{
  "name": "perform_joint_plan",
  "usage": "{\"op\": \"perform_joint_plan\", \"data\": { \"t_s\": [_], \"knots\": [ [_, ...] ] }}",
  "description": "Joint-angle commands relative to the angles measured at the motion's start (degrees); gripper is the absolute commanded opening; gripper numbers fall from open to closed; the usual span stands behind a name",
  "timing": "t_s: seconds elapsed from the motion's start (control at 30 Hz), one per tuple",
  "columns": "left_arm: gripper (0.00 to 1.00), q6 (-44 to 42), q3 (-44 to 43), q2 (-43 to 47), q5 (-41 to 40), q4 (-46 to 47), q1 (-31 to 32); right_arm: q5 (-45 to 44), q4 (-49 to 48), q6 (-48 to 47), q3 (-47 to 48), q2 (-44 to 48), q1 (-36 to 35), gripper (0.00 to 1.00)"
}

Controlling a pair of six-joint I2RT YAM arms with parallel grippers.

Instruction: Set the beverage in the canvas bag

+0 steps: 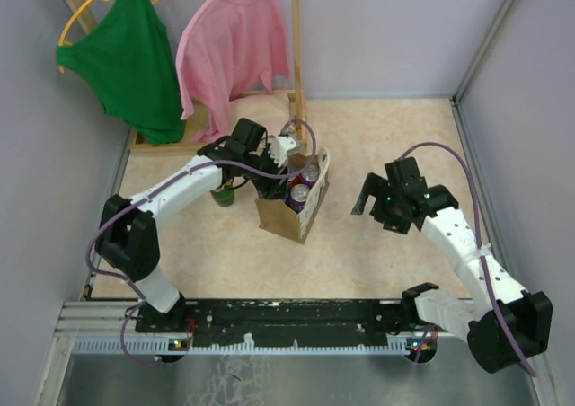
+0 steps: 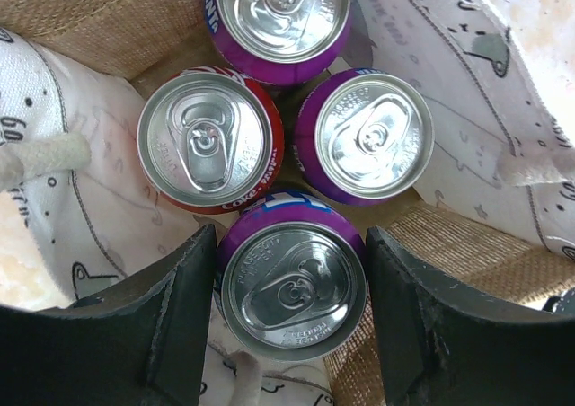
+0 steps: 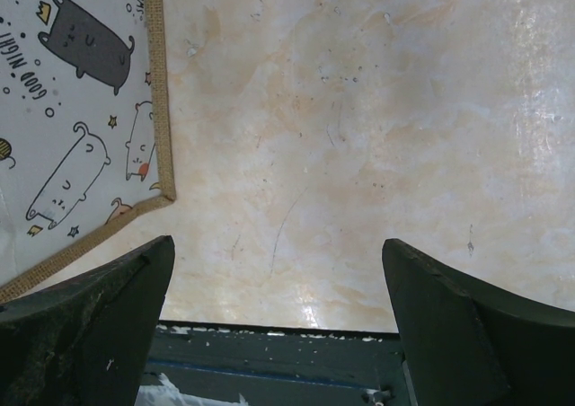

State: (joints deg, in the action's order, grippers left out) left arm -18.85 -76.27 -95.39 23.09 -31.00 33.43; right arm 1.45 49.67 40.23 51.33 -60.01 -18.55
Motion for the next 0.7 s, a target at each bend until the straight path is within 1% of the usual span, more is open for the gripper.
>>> {"op": "perform_joint_plan", "data": {
  "t_s": [0.0, 0.2, 0.43, 0.5, 0.57, 0.6, 0.63, 0.67],
  "knots": [
    [0.00, 0.4, -2.2, -1.1, -2.3, 4.7, 0.1, 0.0, -1.1, -0.1, -0.3, 0.6, 0.6, 0.99],
    [0.00, 0.8, -1.9, -2.2, -2.5, 5.6, 0.1, 0.1, -1.2, -0.3, -0.3, 0.2, 0.5, 0.99],
    [0.00, 0.5, -1.9, -2.1, -1.3, 2.9, 0.6, 0.2, -1.4, -0.4, -0.3, -0.1, 0.5, 0.99],
    [0.11, 0.7, -1.9, -2.1, -1.1, 2.0, 0.7, 0.3, -1.7, -0.4, -0.2, -0.4, 0.6, 0.99],
    [0.27, 0.8, -2.2, -1.9, -0.8, 1.2, 0.7, 0.5, -1.9, -0.4, -0.1, -0.7, 0.6, 0.99],
    [0.37, 0.9, -2.3, -1.6, -0.7, 1.1, 0.7, 0.6, -1.9, -0.5, -0.2, -0.8, 0.6, 0.99],
    [0.44, 0.8, -2.5, -1.4, -0.7, 1.0, 0.7, 0.6, -1.9, -0.5, -0.1, -0.9, 0.5, 0.99],
    [0.49, 0.7, -2.7, -1.1, -0.6, 0.7, 0.8, 0.7, -1.9, -0.5, -0.1, -0.9, 0.6, 0.99]
  ]
}}
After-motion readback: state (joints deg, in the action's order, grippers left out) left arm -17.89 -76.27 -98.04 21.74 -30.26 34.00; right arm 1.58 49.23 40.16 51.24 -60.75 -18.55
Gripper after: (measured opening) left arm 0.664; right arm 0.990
